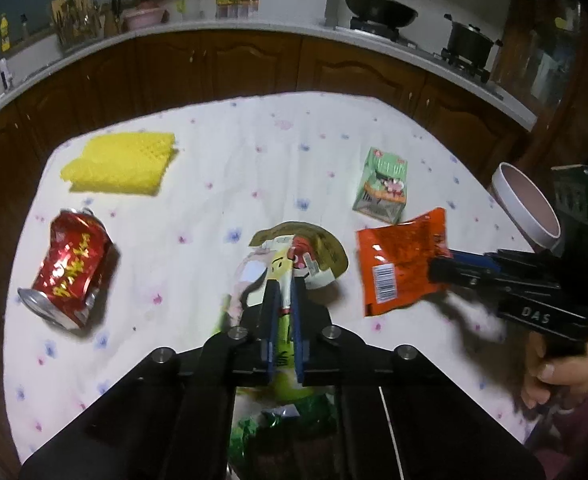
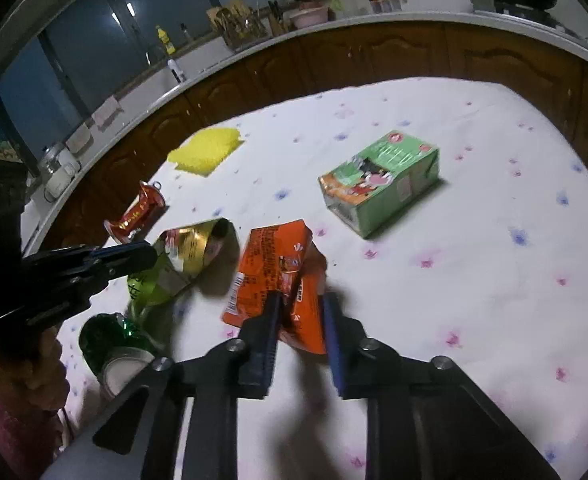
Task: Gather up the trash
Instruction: 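Grasp the green-white drink pouch with the left tool while the right grasps the orange snack bag, then carry pouch and orange bag over the bin and open both tools to drop them, then move both open tools back over the table toward the can and carton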
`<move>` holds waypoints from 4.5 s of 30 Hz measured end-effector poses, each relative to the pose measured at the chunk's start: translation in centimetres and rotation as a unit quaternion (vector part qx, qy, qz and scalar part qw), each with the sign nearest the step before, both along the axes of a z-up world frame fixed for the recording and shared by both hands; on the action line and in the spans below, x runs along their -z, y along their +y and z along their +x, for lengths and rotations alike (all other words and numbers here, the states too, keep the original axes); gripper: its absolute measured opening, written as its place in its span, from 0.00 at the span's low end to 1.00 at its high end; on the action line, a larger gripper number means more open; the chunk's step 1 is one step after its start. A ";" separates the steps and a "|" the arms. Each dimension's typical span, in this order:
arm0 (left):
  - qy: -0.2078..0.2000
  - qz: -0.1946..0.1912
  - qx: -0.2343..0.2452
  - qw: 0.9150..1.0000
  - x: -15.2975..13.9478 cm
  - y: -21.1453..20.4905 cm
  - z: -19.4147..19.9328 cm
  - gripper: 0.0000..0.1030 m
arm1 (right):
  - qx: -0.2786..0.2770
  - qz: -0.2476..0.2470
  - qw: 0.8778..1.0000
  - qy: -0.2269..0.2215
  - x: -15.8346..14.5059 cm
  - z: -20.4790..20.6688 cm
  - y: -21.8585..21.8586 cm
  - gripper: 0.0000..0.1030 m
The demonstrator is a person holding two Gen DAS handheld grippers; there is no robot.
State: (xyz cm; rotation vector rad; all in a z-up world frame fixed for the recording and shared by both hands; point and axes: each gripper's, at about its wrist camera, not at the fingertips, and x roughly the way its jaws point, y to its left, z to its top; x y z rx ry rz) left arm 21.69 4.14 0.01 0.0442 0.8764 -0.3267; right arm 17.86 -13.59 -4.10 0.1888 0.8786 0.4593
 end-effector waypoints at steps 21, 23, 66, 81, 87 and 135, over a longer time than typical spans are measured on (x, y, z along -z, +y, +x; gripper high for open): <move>-0.064 -0.086 0.028 0.994 -6.3 -4.8 -1.1 0.02 | 0.101 0.038 0.992 -0.067 -4.9 -4.0 -10.0 0.11; -0.065 -0.091 0.035 0.993 -6.5 -5.9 -1.1 0.02 | 0.110 0.036 0.990 -0.074 -5.2 -4.4 -10.8 0.11; -0.047 -0.128 0.201 0.970 -7.6 -30.6 0.0 0.02 | 0.313 0.034 0.944 -0.096 -5.6 -10.5 -32.1 0.12; -0.041 -0.136 0.225 0.964 -6.5 -39.8 3.5 0.02 | 0.329 0.024 0.940 -0.084 -4.4 -9.1 -35.6 0.12; -0.033 -0.116 0.223 0.967 -4.3 -41.7 4.1 0.03 | 0.331 0.023 0.941 -0.070 -3.3 -8.4 -36.3 0.12; -0.026 -0.139 0.092 0.986 -3.8 -22.5 -4.0 0.46 | 0.244 0.052 0.964 -0.088 -5.2 -7.8 -26.6 0.69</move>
